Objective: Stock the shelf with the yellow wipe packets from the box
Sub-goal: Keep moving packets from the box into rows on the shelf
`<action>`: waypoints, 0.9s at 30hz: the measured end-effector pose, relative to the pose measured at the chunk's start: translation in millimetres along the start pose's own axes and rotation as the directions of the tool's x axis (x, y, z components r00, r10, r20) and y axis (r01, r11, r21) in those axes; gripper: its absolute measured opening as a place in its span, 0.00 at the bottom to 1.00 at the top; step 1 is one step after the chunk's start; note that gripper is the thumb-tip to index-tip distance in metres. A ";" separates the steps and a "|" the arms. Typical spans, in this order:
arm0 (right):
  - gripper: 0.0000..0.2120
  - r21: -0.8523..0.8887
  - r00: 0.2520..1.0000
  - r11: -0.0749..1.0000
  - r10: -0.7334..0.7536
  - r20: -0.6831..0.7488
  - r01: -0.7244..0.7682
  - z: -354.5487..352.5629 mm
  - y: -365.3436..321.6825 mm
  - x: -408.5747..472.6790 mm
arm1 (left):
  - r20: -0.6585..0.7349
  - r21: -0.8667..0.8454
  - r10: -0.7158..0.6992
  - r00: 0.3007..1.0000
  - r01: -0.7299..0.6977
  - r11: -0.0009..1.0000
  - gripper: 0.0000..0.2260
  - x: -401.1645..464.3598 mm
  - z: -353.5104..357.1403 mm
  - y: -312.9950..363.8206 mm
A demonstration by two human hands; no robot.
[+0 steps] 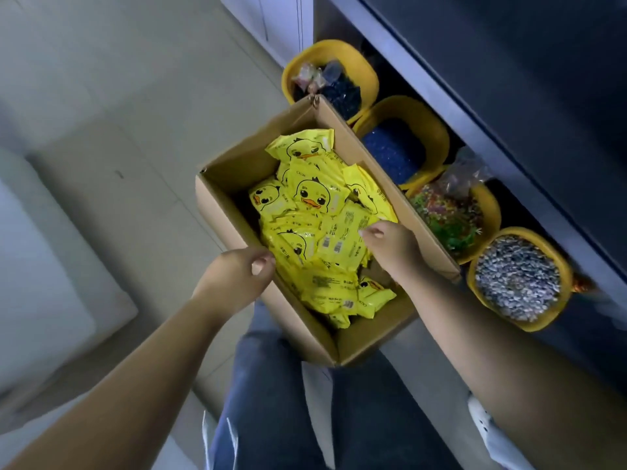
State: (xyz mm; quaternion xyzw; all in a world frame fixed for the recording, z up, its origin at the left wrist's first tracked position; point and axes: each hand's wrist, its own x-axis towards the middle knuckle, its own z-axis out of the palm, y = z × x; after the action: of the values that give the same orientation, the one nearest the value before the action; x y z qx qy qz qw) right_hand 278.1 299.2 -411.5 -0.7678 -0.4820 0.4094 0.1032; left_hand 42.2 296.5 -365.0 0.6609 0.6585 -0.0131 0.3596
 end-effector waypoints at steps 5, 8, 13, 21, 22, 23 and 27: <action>0.16 0.027 0.994 0.998 0.067 -0.083 -0.065 27.9 -20.5 57.9 | 0.057 -0.003 -0.006 0.998 0.006 1.000 0.08 60.1 -2.8 -13.2; 0.17 0.045 0.989 0.993 0.111 -0.095 -0.107 46.4 -32.3 92.8 | 0.168 0.015 0.014 0.986 -0.017 1.000 0.10 99.2 -4.1 -26.8; 0.19 -0.035 0.995 0.994 0.100 -0.012 -0.101 78.1 -39.2 139.7 | 0.292 0.010 0.083 0.953 -0.090 0.996 0.18 148.2 -13.9 -42.2; 0.25 -0.348 0.995 0.933 0.099 0.016 -0.088 109.2 -20.1 191.4 | 0.463 0.321 -0.072 0.884 -0.091 0.943 0.14 220.5 0.2 -57.7; 0.23 -0.374 0.997 0.925 0.072 -0.005 -0.069 111.3 -17.5 192.9 | 0.480 0.348 -0.061 0.875 -0.126 0.929 0.14 226.5 4.8 -57.9; 0.23 -0.386 0.999 0.921 0.047 -0.014 -0.048 113.2 -15.7 194.1 | 0.499 0.371 -0.054 0.865 -0.157 0.915 0.14 231.6 8.1 -57.8; 0.21 -0.319 1.000 0.948 0.025 0.017 -0.018 119.0 -7.9 198.4 | 0.581 0.435 -0.048 0.813 -0.260 0.862 0.16 247.6 20.0 -54.8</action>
State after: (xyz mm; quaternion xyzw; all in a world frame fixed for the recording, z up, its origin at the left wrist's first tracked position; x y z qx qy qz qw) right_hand 226.0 438.7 -588.7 -0.7753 -0.5343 0.3353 -0.0316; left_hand 35.9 493.0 -526.5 0.7322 0.4543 -0.3585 0.3592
